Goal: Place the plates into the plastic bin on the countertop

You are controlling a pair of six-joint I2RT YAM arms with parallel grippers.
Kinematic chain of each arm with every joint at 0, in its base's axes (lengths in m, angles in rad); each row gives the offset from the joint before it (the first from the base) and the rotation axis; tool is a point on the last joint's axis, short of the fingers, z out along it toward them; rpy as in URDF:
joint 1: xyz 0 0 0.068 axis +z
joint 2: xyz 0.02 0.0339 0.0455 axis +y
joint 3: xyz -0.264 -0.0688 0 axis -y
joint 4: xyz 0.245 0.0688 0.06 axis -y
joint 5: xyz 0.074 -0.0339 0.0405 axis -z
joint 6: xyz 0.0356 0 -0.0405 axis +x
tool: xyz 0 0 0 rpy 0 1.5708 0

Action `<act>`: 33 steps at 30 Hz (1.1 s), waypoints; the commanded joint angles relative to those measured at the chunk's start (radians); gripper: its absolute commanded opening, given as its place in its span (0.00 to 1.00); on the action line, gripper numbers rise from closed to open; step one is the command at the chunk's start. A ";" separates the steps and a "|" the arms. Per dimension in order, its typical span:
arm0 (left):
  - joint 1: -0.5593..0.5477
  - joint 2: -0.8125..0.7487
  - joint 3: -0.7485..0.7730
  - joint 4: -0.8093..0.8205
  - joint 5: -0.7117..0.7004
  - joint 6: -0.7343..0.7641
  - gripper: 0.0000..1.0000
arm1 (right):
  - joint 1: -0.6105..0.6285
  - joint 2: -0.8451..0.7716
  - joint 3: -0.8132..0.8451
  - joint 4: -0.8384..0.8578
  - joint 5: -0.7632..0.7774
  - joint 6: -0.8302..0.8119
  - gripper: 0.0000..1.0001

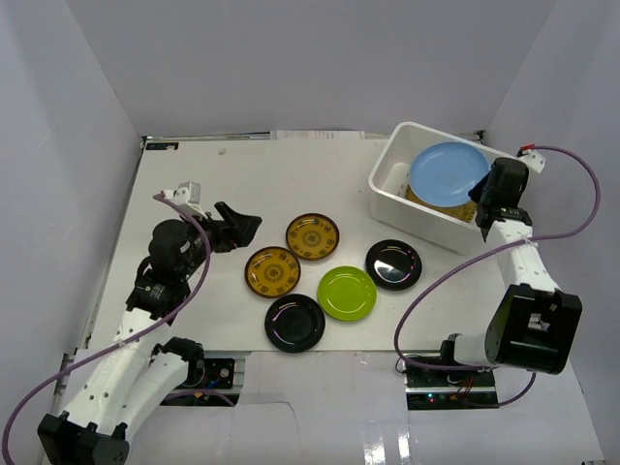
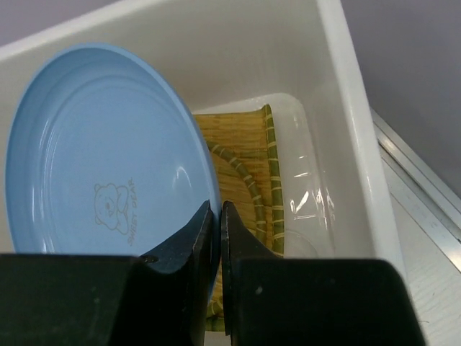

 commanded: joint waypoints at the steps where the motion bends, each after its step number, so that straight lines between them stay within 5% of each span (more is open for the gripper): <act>1: -0.006 -0.017 -0.107 -0.048 0.059 -0.106 0.98 | -0.012 0.039 0.029 0.068 -0.077 0.040 0.10; 5: -0.006 -0.028 -0.231 -0.031 0.044 -0.182 0.98 | -0.014 0.070 0.016 0.095 -0.121 0.063 0.16; 8: -0.006 -0.011 -0.300 -0.003 0.022 -0.203 0.98 | -0.014 0.062 0.000 0.100 -0.111 0.081 0.40; 9: -0.004 0.002 -0.310 0.003 0.015 -0.205 0.98 | -0.012 0.045 -0.003 0.101 -0.109 0.081 0.61; 11: -0.006 0.016 -0.331 0.018 0.004 -0.206 0.96 | -0.014 0.013 -0.007 0.097 -0.112 0.081 0.81; 12: -0.006 0.022 -0.339 0.027 0.004 -0.209 0.96 | -0.014 0.001 -0.007 0.094 -0.126 0.081 0.83; 20: -0.004 0.087 -0.386 0.075 -0.042 -0.228 0.84 | 0.145 -0.212 -0.118 0.149 -0.281 0.110 0.78; 27: -0.004 0.093 -0.420 0.052 -0.110 -0.220 0.78 | 0.580 -0.326 -0.310 0.155 -0.393 0.113 0.58; 33: -0.006 0.180 -0.417 0.066 -0.116 -0.217 0.75 | 0.962 -0.386 -0.505 0.204 -0.333 0.260 0.45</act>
